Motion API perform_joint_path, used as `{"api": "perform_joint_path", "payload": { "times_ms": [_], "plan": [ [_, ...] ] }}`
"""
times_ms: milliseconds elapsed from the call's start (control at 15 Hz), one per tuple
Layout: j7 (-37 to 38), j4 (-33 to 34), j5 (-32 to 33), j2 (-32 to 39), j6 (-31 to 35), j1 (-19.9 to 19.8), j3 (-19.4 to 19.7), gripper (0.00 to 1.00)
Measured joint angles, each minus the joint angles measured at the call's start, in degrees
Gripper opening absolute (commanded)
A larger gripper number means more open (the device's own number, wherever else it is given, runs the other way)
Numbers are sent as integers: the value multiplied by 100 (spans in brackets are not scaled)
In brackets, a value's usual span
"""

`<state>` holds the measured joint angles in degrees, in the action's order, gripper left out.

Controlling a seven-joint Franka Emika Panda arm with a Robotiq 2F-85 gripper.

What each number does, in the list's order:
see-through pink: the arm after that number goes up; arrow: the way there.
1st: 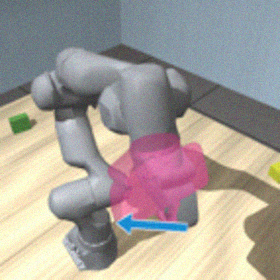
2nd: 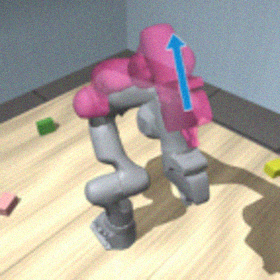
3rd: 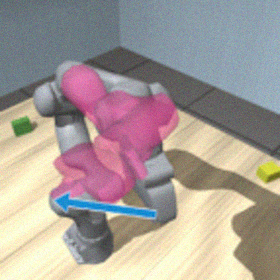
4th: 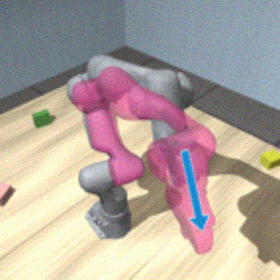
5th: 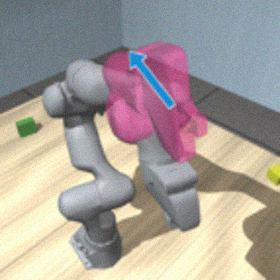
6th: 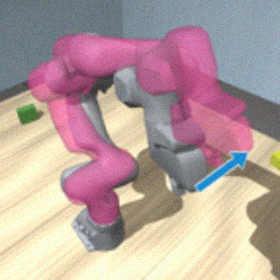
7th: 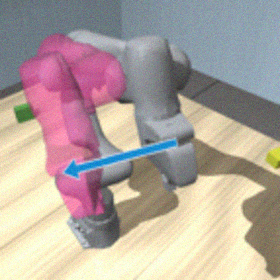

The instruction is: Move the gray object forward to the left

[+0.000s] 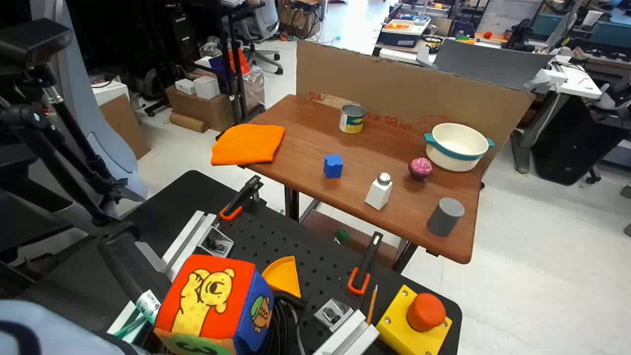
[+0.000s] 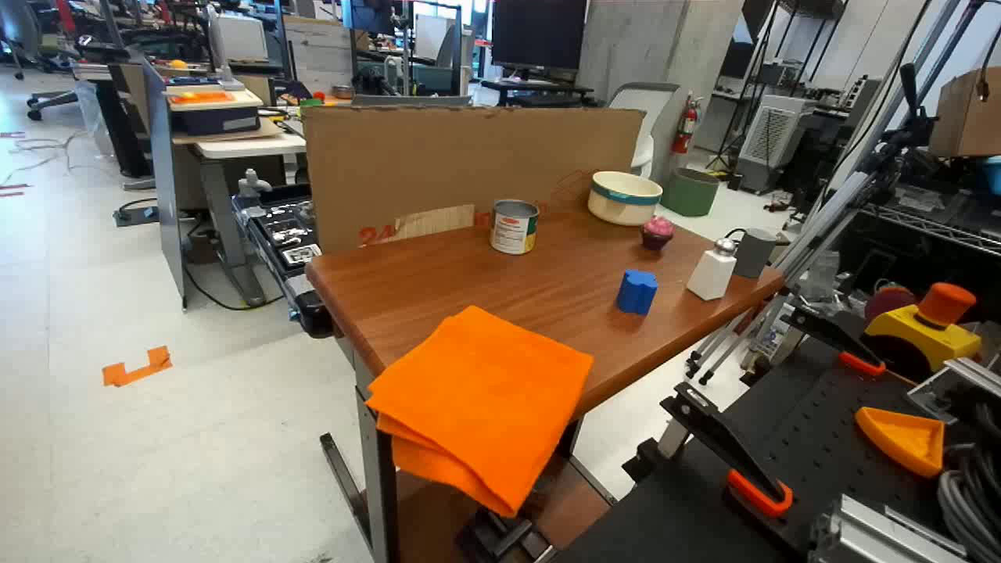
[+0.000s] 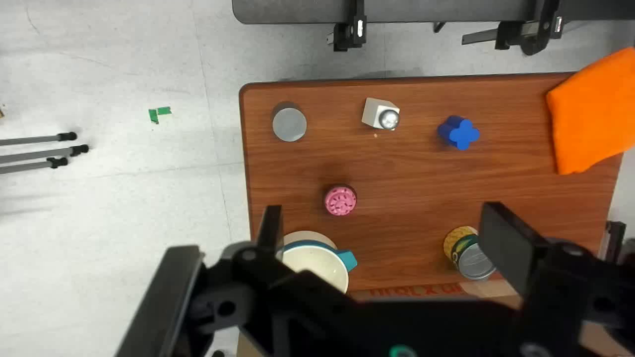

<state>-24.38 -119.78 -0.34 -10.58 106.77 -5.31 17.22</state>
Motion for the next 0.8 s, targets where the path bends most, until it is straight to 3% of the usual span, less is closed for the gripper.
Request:
{"api": "perform_joint_path", "payload": {
  "times_ms": [800],
  "plan": [
    [36, 5, 36, 73, 26, -31, -64, 100]
  ]
}}
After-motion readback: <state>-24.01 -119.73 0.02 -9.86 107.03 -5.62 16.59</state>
